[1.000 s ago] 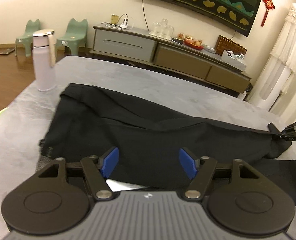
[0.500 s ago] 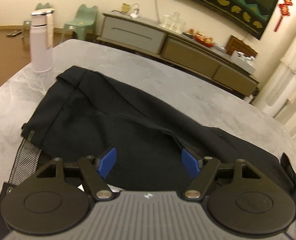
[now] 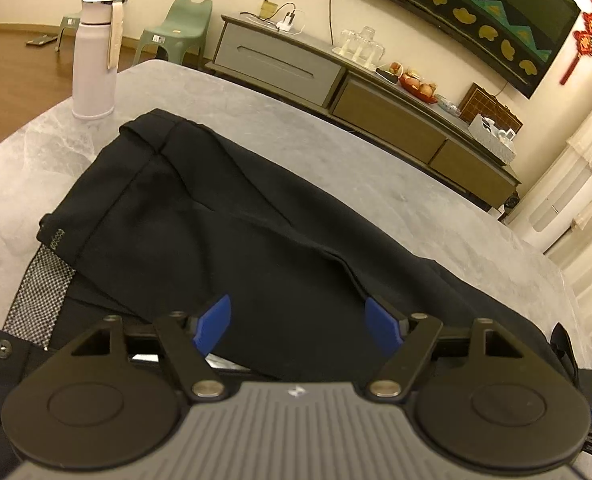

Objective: Fold clothes

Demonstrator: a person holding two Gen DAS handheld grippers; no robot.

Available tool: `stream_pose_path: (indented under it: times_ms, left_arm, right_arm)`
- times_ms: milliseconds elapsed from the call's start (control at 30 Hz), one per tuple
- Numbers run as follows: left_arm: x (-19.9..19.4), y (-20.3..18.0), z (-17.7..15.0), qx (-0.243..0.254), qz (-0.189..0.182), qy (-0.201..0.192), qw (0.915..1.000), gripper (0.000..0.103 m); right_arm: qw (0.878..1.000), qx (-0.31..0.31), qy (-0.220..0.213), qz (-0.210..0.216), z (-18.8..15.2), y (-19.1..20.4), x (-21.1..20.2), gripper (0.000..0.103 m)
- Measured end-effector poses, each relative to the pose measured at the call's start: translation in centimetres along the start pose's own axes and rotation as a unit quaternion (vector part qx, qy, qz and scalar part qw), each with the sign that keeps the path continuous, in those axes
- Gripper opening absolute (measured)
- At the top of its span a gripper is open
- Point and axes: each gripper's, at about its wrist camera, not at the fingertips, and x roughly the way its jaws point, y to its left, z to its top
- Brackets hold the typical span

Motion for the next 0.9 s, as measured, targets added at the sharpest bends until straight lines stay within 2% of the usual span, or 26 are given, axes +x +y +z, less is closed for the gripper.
stream_pose_path:
  times_ms: [33,100,133,200,233,300,367,433,533,567,633,667,733,767,800,833,900]
  left_arm:
    - [0.2,0.1,0.2,-0.005,-0.002,-0.001,1.0000,0.076]
    - [0.6,0.3,0.8,-0.016,-0.001,-0.003,0.9999,0.076]
    - [0.7,0.3,1.1,-0.021,-0.002,-0.007,0.9998,0.076]
    - [1.2,0.7,1.9,-0.043,-0.006,-0.010,0.9990,0.080]
    - [1.4,1.0,2.2,-0.054,-0.009,-0.011,0.9984,0.081]
    - [3.0,1.1,2.7,-0.078,-0.016,0.002,0.9969,0.084]
    - [4.7,1.3,3.1,-0.101,-0.023,0.017,0.9945,0.085]
    - [6.4,1.4,3.5,-0.124,-0.030,0.032,0.9913,0.085]
    - [8.8,1.3,4.0,-0.147,-0.040,0.051,0.9870,0.085]
    - [9.5,1.1,4.1,-0.147,-0.039,0.055,0.9868,0.084]
    - [11.0,0.7,4.4,-0.148,-0.038,0.064,0.9861,0.082]
    - [10.3,0.7,4.1,-0.147,-0.042,0.057,0.9866,0.077]
    - [8.1,1.0,3.5,-0.144,-0.053,0.036,0.9875,0.049]
    - [7.0,1.1,3.2,-0.142,-0.058,0.026,0.9878,0.014]
    - [5.9,1.2,2.8,-0.141,-0.064,0.015,0.9879,0.001]
    - [4.8,1.3,2.5,-0.139,-0.069,0.005,0.9878,0.002]
    - [2.6,1.5,1.9,-0.136,-0.080,-0.016,0.9874,0.001]
  right_arm:
    - [1.000,0.006,0.007,-0.004,0.1,-0.3,0.6,0.039]
    - [1.000,0.020,0.001,-0.005,0.3,-1.4,0.3,0.007]
    - [0.999,0.026,-0.010,-0.017,0.5,-2.0,-0.3,0.002]
    - [0.997,0.048,-0.036,-0.045,0.8,-3.6,-1.9,0.002]
    - [0.993,0.082,-0.057,-0.069,0.4,-5.2,-3.6,0.002]
    - [0.974,0.178,-0.090,-0.111,-1.3,-8.8,-6.3,0.002]
    - [0.946,0.281,-0.101,-0.129,-4.0,-11.8,-7.4,0.002]
    - [0.918,0.369,-0.095,-0.109,-6.8,-13.6,-6.9,0.003]
    - [0.881,0.461,-0.091,-0.054,-9.6,-14.2,-5.2,0.009]
    - [0.875,0.474,-0.091,-0.043,-10.0,-14.2,-4.8,0.013]
    - [0.879,0.466,-0.093,-0.036,-9.5,-13.9,-4.3,0.022]
    - [0.882,0.462,-0.094,-0.033,-9.3,-13.8,-4.0,0.025]
    - [0.886,0.454,-0.096,-0.026,-8.8,-13.5,-3.5,0.025]
    - [0.888,0.449,-0.098,-0.022,-8.6,-13.4,-3.4,0.026]
    - [0.890,0.444,-0.099,-0.019,-8.5,-13.3,-3.4,0.027]
    - [0.891,0.442,-0.097,-0.017,-8.6,-13.3,-3.4,0.031]
    - [0.889,0.448,-0.096,-0.015,-8.9,-13.5,-3.3,0.032]
